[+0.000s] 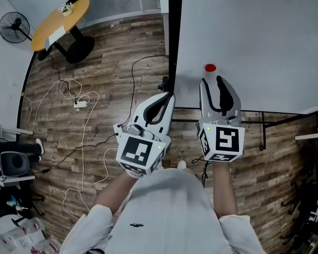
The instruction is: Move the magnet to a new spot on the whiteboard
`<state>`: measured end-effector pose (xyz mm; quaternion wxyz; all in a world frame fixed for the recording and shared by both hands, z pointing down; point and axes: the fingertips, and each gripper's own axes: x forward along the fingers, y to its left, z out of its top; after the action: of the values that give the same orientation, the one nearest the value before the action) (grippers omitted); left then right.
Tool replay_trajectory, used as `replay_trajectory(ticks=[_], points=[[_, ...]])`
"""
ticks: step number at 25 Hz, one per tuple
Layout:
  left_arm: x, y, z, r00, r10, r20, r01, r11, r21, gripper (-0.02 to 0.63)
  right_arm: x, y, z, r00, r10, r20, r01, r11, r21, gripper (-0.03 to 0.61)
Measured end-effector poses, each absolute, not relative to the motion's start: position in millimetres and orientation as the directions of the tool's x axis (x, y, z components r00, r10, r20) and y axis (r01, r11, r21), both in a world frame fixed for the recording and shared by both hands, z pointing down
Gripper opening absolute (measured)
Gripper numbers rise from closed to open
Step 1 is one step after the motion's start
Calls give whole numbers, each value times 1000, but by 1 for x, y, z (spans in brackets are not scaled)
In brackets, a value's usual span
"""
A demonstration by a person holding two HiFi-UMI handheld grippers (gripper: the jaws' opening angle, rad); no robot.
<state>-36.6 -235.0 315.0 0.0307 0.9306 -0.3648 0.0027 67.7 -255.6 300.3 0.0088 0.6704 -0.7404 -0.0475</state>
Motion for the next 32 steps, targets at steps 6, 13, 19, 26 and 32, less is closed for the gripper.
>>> replay_trajectory(ticks=[6,13,19,26,32], points=[[-40,-239,325,731,-682,42,-682,-726,80,6,73,-266,302,-62,-997,-45,-995,59,76,187],[-49,-250,324,718,-695,37,-695,-714,88,6,76,-277,302,-25,-999,-33,-997,22,70,189],[-56,-257,326,712,-701,39,-701,-707,93,6,80,-283,301,42,-999,-32,-996,-44,71,176],[-60,-263,325,709,-704,39,-704,-704,93,6,85,-283,301,94,-995,-34,-992,-97,80,133],[-62,-262,325,708,-705,37,-705,-703,90,6,85,-282,302,76,-997,-30,-995,-78,59,132]])
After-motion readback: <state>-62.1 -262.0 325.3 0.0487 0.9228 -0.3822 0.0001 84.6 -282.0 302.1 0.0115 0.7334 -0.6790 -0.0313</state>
